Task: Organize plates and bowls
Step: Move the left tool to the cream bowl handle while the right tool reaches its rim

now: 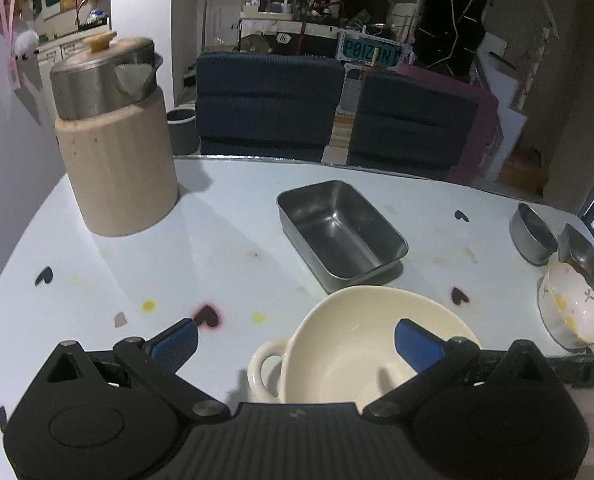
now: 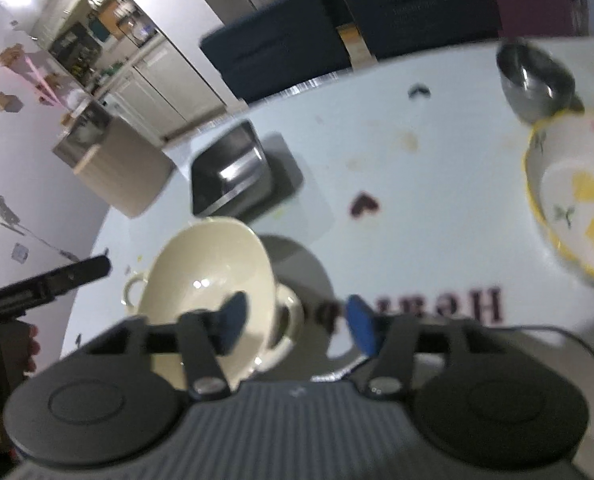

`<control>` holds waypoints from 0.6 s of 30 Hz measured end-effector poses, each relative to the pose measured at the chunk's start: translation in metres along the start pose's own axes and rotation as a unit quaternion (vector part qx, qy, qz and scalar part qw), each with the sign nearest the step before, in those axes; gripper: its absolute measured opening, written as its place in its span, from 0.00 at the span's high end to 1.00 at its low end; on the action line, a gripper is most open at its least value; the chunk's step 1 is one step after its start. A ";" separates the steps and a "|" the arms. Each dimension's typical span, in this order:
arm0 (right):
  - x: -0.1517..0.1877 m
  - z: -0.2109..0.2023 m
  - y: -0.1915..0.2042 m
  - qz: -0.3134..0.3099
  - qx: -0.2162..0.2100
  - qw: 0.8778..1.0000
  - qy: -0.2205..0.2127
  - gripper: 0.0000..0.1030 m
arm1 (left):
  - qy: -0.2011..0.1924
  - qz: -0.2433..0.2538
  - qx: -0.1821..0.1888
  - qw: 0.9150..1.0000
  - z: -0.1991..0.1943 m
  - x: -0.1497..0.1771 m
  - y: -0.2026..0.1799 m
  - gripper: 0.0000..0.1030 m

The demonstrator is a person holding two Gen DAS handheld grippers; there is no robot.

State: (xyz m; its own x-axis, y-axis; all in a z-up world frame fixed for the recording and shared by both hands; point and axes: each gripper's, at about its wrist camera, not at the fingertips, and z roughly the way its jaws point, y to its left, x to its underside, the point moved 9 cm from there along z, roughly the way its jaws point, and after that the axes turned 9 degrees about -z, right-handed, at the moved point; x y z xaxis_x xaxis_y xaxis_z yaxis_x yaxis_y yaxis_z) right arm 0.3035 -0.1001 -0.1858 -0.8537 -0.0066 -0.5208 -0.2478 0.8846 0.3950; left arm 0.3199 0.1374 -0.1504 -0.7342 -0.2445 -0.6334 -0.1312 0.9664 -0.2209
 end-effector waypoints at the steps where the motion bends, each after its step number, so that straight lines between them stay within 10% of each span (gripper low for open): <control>1: 0.003 0.003 0.000 -0.001 0.002 1.000 0.008 0.54 | 0.002 0.000 0.002 1.000 0.001 0.001 0.000 0.00; 5: 0.010 0.008 0.003 0.007 -0.015 1.000 0.020 0.88 | 0.013 -0.015 0.006 1.000 0.005 0.003 0.005 0.00; 11: -0.002 0.013 0.015 -0.046 0.019 0.999 0.009 0.90 | 0.033 -0.064 0.026 0.997 0.006 0.003 0.017 0.03; 18: -0.024 0.021 0.014 -0.072 0.052 0.996 -0.016 0.89 | 0.089 -0.069 0.024 0.993 0.020 0.019 0.018 0.35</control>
State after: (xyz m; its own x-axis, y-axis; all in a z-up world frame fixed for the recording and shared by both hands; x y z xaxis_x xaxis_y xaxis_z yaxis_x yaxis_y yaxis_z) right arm 0.3298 -0.0772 -0.1839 -0.7977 -0.1229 -0.5904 -0.3155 0.9193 0.2350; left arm 0.3165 0.1481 -0.1813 -0.8183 -0.3519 -0.4545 -0.2099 0.9190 -0.3337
